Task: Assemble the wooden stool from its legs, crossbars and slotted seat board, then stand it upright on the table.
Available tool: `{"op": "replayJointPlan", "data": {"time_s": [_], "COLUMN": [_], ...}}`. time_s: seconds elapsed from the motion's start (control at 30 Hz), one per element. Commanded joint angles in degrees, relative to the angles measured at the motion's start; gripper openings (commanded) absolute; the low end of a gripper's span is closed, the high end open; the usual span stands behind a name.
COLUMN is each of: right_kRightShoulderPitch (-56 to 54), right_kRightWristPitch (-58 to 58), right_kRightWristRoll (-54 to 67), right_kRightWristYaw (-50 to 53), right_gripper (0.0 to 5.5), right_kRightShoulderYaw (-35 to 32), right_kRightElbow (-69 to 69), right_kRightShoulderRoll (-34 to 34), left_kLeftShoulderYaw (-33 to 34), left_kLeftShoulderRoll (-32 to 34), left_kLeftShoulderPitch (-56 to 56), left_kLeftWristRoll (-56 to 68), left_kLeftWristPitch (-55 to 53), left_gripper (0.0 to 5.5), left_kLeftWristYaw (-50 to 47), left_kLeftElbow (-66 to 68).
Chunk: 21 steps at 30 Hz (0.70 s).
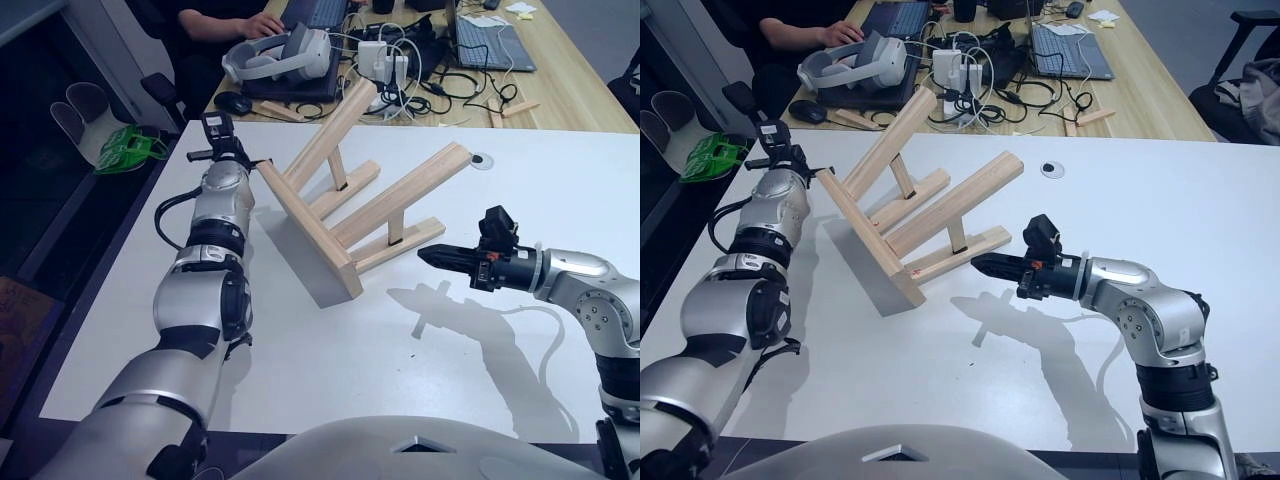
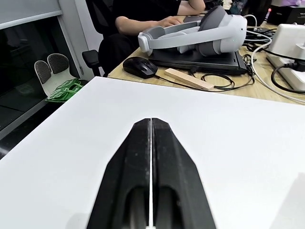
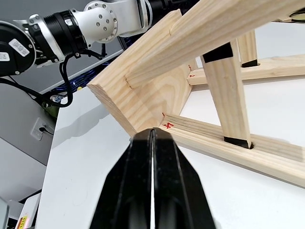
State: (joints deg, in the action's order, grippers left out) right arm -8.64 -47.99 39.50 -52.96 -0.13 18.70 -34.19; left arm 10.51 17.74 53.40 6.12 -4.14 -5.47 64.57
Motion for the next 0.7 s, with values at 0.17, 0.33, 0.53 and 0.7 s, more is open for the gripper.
{"op": "replayJointPlan", "data": {"time_s": [0.17, 0.33, 0.53, 0.7], "right_kRightShoulderPitch": [-1.8, -4.0, -4.9, -4.8], "right_kRightWristPitch": [0.7, 0.7, -0.3, -0.6], "right_kRightWristRoll": [0.6, 1.6, 3.2, 3.8], "right_kRightWristYaw": [1.6, 4.4, 5.4, 5.6], "right_gripper": [0.00, 0.00, 0.00, 0.00], "right_kRightShoulderYaw": [-1.8, -5.8, -8.1, -8.8], "right_kRightElbow": [-2.4, -5.2, -5.6, -5.4], "right_kRightShoulderRoll": [0.3, 1.2, 0.0, 0.1], "left_kLeftShoulderYaw": [-1.5, -3.3, -5.2, -8.6], "left_kLeftShoulderRoll": [0.2, -1.2, -2.8, -6.0], "left_kLeftShoulderPitch": [-6.9, -15.6, -24.7, -29.7], "left_kLeftWristRoll": [-0.8, -0.7, 0.3, 1.4], "left_kLeftWristPitch": [-3.7, -12.4, -28.3, -41.8], "left_gripper": [0.04, 0.04, 0.04, 0.04], "left_kLeftWristYaw": [4.8, 7.2, 7.8, 8.2], "left_kLeftElbow": [-9.5, -26.4, -48.8, -63.9]}}
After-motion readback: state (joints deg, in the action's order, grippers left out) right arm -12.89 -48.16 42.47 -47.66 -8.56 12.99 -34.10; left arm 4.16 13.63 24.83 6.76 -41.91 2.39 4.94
